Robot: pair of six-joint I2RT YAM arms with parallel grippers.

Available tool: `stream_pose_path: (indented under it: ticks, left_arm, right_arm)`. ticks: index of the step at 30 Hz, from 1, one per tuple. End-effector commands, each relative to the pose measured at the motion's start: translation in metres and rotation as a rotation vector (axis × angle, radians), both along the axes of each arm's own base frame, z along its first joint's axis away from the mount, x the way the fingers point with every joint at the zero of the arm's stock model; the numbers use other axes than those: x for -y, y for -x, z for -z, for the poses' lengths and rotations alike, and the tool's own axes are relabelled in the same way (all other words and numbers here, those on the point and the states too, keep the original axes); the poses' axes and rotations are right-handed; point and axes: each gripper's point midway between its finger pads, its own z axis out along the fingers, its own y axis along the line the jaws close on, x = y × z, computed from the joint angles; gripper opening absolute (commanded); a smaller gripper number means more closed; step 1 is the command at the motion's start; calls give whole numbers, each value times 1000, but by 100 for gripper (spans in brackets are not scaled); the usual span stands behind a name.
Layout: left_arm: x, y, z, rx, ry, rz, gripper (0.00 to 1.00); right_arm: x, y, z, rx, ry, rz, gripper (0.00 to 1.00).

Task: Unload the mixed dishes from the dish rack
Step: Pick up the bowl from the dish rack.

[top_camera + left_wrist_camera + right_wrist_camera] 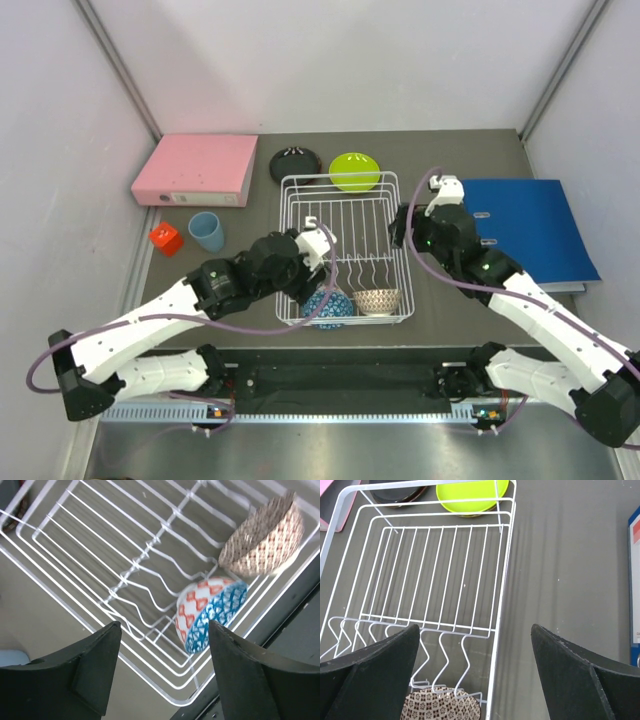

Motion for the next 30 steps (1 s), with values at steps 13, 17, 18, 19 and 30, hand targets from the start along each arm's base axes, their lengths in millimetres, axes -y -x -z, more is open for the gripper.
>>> stream_pose_path:
  ticks: [13,17,18,19,30]
  left_arm:
    - [-8,6,57,47,-118,45,67]
    - [-3,9,67,22,-120,67,66]
    - [-1,9,69,20,-117,73,66]
    - [2,9,68,21,-105,77,66]
    - [14,5,104,-36,-133,60,59]
  right_arm:
    - [-16,-1,15,-3,-32,-44,92]
    - [-17,-2,16,-8,-28,-46,92]
    - [-17,-2,16,-7,-27,-46,92]
    - [-17,-2,17,-10,-26,-46,92]
    - [-19,-3,22,-21,-21,-48,92]
